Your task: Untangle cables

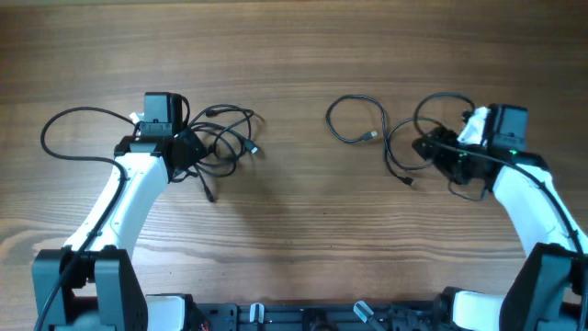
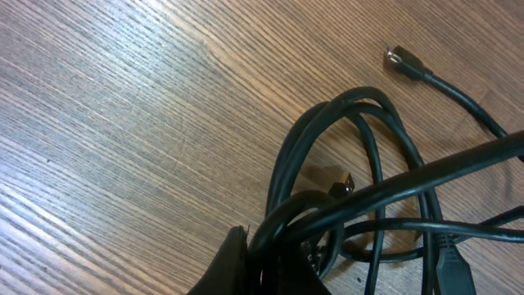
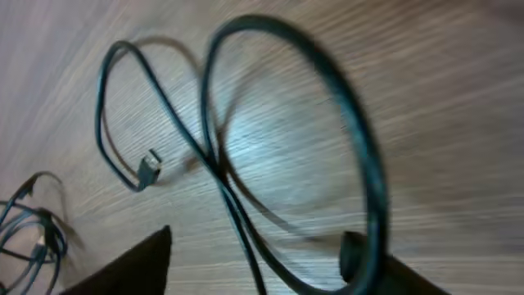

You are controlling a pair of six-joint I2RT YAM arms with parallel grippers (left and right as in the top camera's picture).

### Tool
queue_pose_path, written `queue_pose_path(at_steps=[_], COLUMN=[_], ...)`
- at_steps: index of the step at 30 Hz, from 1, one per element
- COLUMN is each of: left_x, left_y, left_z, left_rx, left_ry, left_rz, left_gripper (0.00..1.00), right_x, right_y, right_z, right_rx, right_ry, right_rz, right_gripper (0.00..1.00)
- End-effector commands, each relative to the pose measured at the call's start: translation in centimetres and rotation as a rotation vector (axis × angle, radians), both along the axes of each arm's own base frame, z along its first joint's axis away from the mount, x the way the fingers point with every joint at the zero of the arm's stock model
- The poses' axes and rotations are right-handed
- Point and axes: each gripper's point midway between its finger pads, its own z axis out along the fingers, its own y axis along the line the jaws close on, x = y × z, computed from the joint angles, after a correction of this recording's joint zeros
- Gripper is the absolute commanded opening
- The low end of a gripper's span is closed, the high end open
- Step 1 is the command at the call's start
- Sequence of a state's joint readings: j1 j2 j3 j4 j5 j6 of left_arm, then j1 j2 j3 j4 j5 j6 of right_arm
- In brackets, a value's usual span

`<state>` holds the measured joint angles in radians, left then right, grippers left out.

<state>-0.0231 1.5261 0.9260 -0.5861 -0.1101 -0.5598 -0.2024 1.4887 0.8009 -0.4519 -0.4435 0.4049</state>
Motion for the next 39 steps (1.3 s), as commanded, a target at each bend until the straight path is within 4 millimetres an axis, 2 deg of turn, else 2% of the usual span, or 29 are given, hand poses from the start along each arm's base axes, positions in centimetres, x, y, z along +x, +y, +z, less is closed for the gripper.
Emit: queue_pose_path(at_steps=[1,6,11,16,17,19,21,22,24,26,28,31,34,36,39], left_x=[-0.4,-0.4,-0.3,-0.3,-0.3,-0.3,-0.3,-0.3,-0.3,-0.3,-0.3,-0.3,-0.2,-0.2,-0.2], left_y=[0.0,0.0,0.0,0.0,0.0,0.0,0.0,0.0,0.0,0.0,0.0,0.0,0.0,0.0,0.0], left_z=[-0.8,-0.8,-0.8,-0.7,-0.7,-0.7,-0.7,-0.7,-0.7,-0.7,-0.8,-0.9,-1.0,-1.0,-1.0], left_rx=[-0.018,-0.018,-0.019,-0.019,-0.019,-0.019,-0.019,-0.019,-0.019,-0.019,-0.019,-0.019,-0.019,-0.019,-0.019], left_ry=[0.020,0.020,0.018,0.017,0.017,0.017,0.017,0.016,0.017,0.017,0.018,0.015,0.007,0.007,0.007], left_rz=[0.011,0.011,0.011,0.011,0.011,0.011,0.011,0.011,0.011,0.011,0.011,0.011,0.011,0.011,0.011], left_gripper=[0.10,0.16,0.17,0.17,0.17,0.17,0.17,0.17,0.17,0.17,0.17,0.17,0.17,0.17,0.18], right_x=[0.6,0.6,0.0,-0.1,0.3,1.8,2.7,3.1,3.6,4.1,4.6,5.2,5.7,5.9,5.8], right_y=[1.0,1.4,-3.4,-4.4,-3.8,-0.1,3.1,3.4,2.6,2.4,2.2,2.3,4.2,5.2,6.4], right_z=[-0.1,-0.5,-1.6,-3.4,-4.0,-4.4,-4.0,-4.1,-4.7,-4.5,-3.6,-1.2,0.9,0.8,-0.5], right_rx=[-0.088,-0.173,-0.390,-0.445,-0.418,-0.271,-0.123,-0.100,-0.114,-0.131,-0.143,-0.139,-0.169,-0.220,-0.357], right_ry=[-0.034,-0.022,0.061,0.111,0.107,0.017,-0.067,-0.078,-0.055,-0.074,-0.080,-0.035,-0.048,-0.053,-0.023], right_rz=[0.071,0.088,-0.105,-0.122,-0.100,0.094,0.221,0.222,0.134,0.134,0.140,0.150,0.261,0.281,0.278], right_gripper=[0.89,0.98,1.00,0.99,1.00,1.00,1.00,0.99,0.97,0.91,0.88,0.87,0.88,0.89,0.91])
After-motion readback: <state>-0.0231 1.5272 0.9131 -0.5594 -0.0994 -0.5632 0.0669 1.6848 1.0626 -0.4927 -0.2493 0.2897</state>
